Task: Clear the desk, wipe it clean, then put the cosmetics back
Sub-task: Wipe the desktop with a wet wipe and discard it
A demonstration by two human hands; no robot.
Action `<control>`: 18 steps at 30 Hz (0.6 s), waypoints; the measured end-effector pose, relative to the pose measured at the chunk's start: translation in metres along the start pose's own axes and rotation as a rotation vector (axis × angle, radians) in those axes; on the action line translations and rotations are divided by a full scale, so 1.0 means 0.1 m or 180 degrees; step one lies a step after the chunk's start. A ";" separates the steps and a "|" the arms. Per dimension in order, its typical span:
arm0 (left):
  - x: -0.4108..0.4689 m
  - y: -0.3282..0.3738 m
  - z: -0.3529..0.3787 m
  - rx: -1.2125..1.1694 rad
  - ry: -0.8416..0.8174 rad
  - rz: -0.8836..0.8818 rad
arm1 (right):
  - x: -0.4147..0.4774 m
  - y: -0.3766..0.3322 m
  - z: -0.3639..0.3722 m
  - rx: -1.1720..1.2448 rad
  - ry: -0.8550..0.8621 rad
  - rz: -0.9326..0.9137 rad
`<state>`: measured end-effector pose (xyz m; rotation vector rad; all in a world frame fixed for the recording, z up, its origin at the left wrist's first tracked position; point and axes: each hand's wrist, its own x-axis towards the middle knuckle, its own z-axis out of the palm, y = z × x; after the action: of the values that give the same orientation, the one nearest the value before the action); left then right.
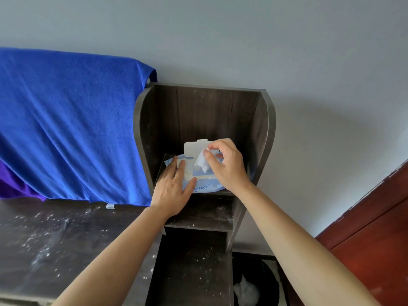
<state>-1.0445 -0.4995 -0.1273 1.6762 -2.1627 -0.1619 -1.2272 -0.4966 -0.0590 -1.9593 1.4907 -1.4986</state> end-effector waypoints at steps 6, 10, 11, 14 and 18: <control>-0.02 0.03 -0.04 -0.0047 -0.0019 -0.0042 | 0.02 -0.09 -0.11 0.0066 0.0018 -0.0220; -0.02 0.05 -0.07 -0.0073 -0.0062 -0.0107 | 0.11 -0.29 -0.24 0.0481 0.0219 -0.0362; -0.03 0.06 -0.08 -0.0079 -0.0052 -0.0118 | 0.13 -0.36 -0.27 0.0652 0.0281 -0.0380; -0.05 0.06 -0.09 -0.0092 -0.0077 -0.0171 | 0.15 -0.49 -0.35 0.0945 0.0361 -0.0457; -0.05 0.08 -0.10 -0.0107 -0.0081 -0.0227 | 0.17 -0.55 -0.46 0.1152 0.0357 -0.0374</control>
<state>-1.0467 -0.4910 -0.1169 1.7423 -2.1076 -0.2396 -1.2354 -0.4700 0.0097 -1.7962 1.0626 -1.8072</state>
